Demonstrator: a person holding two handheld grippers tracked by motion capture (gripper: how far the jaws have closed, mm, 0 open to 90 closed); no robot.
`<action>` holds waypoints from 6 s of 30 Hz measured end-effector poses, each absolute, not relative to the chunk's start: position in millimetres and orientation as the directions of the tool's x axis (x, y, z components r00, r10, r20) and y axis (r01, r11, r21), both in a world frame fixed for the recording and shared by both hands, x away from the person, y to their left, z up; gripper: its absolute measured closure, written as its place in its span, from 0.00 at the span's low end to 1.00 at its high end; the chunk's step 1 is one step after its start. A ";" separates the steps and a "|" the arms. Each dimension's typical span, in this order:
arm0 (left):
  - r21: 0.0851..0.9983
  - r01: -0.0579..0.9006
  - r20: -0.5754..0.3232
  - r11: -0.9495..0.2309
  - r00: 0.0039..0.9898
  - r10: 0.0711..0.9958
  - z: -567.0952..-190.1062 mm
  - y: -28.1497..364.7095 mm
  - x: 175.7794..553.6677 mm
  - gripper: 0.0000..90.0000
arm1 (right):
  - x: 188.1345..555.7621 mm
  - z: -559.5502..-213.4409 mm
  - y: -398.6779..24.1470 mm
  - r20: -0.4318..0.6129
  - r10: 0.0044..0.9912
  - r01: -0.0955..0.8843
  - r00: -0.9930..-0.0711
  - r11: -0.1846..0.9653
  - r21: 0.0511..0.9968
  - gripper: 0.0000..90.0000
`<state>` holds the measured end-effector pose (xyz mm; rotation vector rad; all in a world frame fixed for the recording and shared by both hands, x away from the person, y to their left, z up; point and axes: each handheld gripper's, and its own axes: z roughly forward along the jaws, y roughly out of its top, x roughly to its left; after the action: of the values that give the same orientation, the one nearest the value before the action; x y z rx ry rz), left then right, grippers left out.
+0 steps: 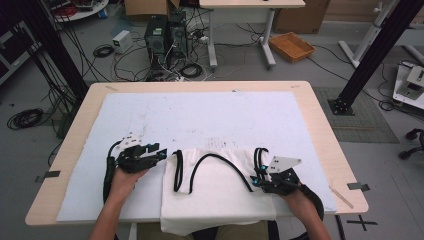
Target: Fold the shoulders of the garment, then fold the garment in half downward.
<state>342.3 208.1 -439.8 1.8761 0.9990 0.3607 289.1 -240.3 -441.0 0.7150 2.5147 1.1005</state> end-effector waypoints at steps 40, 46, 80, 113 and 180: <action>0.870 0.443 -0.143 -0.219 0.649 0.747 -431.4 183.8 267.9 0.66 | 283.6 -434.2 -248.9 -0.074 0.587 0.320 -0.807 0.539 0.779 0.64; 0.828 0.462 -0.140 -0.319 0.720 0.680 -440.1 163.6 251.0 0.72 | 274.9 -437.4 -244.5 -0.062 0.498 0.293 -0.865 0.601 0.743 0.68; 0.936 0.340 -0.142 -0.096 0.611 0.779 -421.4 194.0 282.2 0.26 | 302.8 -423.3 -266.4 -0.140 0.737 0.292 -0.661 0.425 0.857 0.23; 0.956 0.282 -0.104 -0.078 0.578 0.810 -427.7 214.9 293.8 0.26 | 312.3 -424.7 -296.5 -0.073 0.795 0.352 -0.602 0.346 0.869 0.23; 0.918 0.394 -0.271 0.030 0.572 0.774 -408.1 210.3 367.1 0.93 | 384.7 -402.0 -257.3 -0.122 0.810 0.341 -0.574 0.371 0.864 0.95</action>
<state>367.1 210.3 -408.1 1.5853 1.0125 0.3880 384.7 -257.3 -402.0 0.9898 2.0937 1.1344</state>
